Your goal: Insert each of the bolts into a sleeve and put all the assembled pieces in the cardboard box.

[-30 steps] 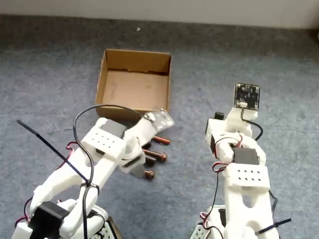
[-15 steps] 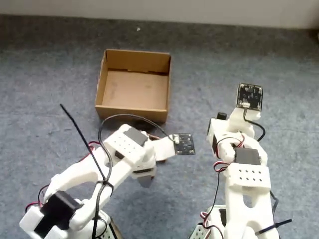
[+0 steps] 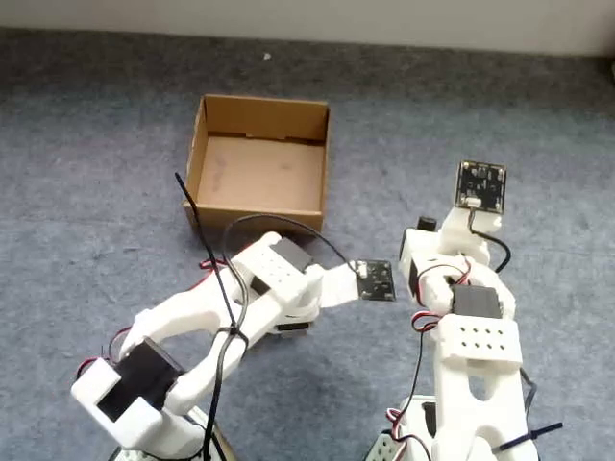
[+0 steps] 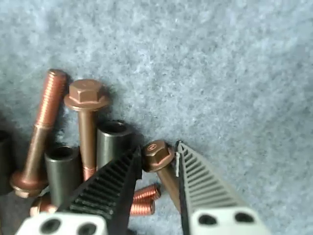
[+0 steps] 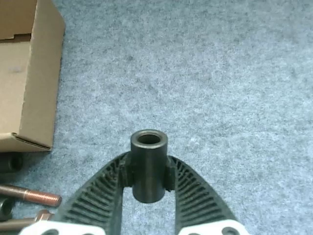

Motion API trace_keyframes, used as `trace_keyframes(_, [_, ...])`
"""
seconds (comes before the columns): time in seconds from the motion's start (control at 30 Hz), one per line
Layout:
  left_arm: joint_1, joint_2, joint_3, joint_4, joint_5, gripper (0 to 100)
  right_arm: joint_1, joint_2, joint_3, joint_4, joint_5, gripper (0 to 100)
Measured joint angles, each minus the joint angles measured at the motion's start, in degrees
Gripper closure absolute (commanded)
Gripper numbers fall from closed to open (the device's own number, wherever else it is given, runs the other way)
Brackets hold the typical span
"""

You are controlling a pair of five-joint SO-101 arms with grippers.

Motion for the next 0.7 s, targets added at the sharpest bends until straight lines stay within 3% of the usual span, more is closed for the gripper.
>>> trace_keyframes(0.37, [0.00, -4.57, 5.10, 2.73, -0.09, 94, 0.00, 0.00, 0.00, 0.00, 0.00, 99.4])
trace_keyframes(0.7, [-0.79, -25.41, 12.66, 2.99, 9.93, 98, 0.00, -0.18, 0.00, 0.00, 0.00, 99.4])
